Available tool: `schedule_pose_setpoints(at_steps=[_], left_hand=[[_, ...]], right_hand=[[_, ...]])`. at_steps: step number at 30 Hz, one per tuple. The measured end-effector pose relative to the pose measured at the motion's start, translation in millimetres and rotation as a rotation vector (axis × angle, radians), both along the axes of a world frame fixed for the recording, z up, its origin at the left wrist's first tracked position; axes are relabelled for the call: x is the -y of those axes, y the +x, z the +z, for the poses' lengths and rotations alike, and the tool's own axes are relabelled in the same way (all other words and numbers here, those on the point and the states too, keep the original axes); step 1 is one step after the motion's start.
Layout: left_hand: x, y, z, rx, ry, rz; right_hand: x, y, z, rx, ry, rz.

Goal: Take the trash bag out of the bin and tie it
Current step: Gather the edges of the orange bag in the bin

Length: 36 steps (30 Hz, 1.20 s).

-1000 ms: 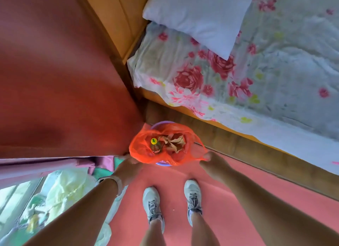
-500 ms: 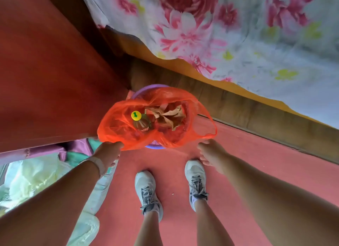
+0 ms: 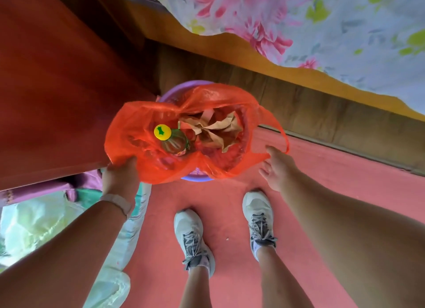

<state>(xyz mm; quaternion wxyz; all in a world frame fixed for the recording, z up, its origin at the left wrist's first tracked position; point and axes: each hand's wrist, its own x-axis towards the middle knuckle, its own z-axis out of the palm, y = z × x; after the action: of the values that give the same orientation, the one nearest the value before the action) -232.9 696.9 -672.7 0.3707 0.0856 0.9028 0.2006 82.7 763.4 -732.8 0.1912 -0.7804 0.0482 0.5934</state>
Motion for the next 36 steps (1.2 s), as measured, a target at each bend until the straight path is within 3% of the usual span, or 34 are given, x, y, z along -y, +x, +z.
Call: schedule_pose_setpoints(at_steps=[3,4,11,16,17,19,21,23,29,33,36], left_hand=[[-5.0,8.6,9.9,-0.245,0.064,-0.275],[-7.1,12.7,16.9,-0.276,0.126,-0.274],[-25.7,24.2,72.4,-0.305,0.308,-0.294],[-37.9,24.5,99.6,-0.275,0.278,-0.216],[-37.6,24.5,103.0,-0.314,0.287,-0.288],[-36.0,25.0,104.0,-0.459,0.278,-0.654],[-38.4,23.5,96.4,-0.640,0.153,-1.026],[-44.5,18.9,82.1,-0.670,-0.039,-1.196],[-52.0,-6.5,27.8,-0.399,-0.537,-1.070],[-46.5,-17.6,21.6,-0.277,-0.664,-1.420],[-43.8,-14.9,36.9,-0.289,-0.774,-1.507]], right_hand=[[-14.5,0.4,1.9,0.000,0.114,-0.079],[-18.6,-1.7,8.2,0.007,0.149,-0.060],[-19.5,-14.2,92.6,0.317,0.488,0.564],[-21.5,-27.6,155.3,0.322,0.618,0.739],[-21.0,-30.8,164.1,0.306,0.642,0.756],[-20.4,-36.7,177.1,0.273,0.686,0.787],[-21.0,-41.3,183.4,0.257,0.717,0.823],[-21.2,-44.8,182.4,0.250,0.732,0.846],[-12.7,-52.6,159.0,0.237,0.673,0.835],[-8.2,-53.5,152.6,0.248,0.669,0.869],[-7.3,-53.6,156.3,0.248,0.678,0.888]])
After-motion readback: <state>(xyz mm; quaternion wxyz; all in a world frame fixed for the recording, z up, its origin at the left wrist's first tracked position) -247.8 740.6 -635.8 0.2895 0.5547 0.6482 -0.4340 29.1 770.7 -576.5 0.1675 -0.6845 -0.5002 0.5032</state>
